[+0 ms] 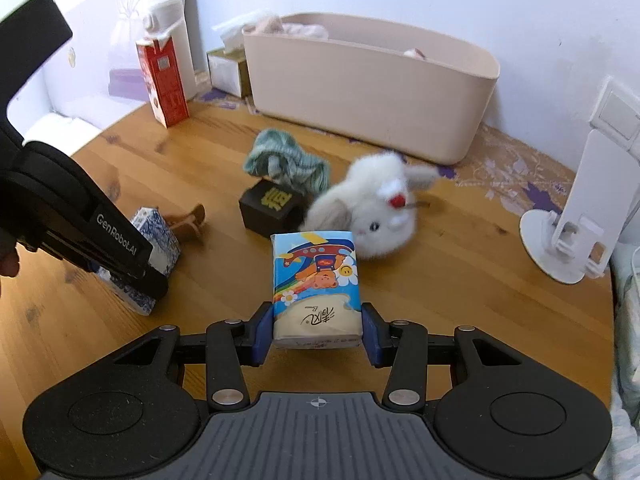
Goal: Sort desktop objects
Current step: 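Carry both tissue packs over the basket and open both tools to drop them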
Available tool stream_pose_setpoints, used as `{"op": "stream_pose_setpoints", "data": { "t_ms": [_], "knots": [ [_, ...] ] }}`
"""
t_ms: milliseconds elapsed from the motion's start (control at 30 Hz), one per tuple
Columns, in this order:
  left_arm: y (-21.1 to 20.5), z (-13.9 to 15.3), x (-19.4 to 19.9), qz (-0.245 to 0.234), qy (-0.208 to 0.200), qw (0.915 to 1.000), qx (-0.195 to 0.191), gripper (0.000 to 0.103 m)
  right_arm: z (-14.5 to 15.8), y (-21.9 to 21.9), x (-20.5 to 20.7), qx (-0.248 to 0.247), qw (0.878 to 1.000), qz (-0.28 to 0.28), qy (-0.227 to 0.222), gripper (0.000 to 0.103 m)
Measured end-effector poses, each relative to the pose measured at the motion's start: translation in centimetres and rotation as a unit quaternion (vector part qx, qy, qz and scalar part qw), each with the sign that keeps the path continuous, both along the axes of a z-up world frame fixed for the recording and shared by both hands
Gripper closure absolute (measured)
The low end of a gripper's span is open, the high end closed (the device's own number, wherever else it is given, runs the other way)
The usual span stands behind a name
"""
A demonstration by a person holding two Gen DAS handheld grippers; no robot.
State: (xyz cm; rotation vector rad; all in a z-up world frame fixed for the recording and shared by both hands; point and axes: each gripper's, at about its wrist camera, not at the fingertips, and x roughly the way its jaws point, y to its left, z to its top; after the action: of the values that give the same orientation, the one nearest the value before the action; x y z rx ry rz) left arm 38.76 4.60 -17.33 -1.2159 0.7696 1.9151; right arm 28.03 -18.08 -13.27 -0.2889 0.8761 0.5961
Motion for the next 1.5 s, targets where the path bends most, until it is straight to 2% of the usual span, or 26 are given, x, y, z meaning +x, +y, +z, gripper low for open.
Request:
{"op": "stream_pose_setpoints", "data": {
  "t_ms": [400, 733, 967, 1267, 1500],
  "knots": [
    [-0.4, 3.6, 0.7, -0.052, 0.014, 0.9976, 0.043, 0.084, 3.8, -0.5, -0.3, 0.034, 0.998, -0.016, -0.041, 0.060],
    [0.1, 7.0, 1.6, -0.081, 0.020, 0.9927, 0.086, 0.084, 6.8, -1.1, 0.6, 0.063, 0.994, -0.043, -0.073, 0.060],
    [1.5, 9.4, 1.1, -0.099, 0.038, 0.9875, 0.117, 0.084, 9.4, -1.6, 2.1, 0.077, 0.990, -0.059, -0.103, 0.060],
    [5.4, 13.7, 0.8, -0.137, 0.080, 0.9723, 0.172, 0.084, 13.0, -2.1, 6.0, 0.095, 0.981, -0.090, -0.146, 0.060],
    [9.2, 17.1, 1.0, -0.169, 0.107, 0.9575, 0.208, 0.084, 15.1, -1.7, 9.2, 0.085, 0.976, -0.083, -0.181, 0.060]
  ]
}}
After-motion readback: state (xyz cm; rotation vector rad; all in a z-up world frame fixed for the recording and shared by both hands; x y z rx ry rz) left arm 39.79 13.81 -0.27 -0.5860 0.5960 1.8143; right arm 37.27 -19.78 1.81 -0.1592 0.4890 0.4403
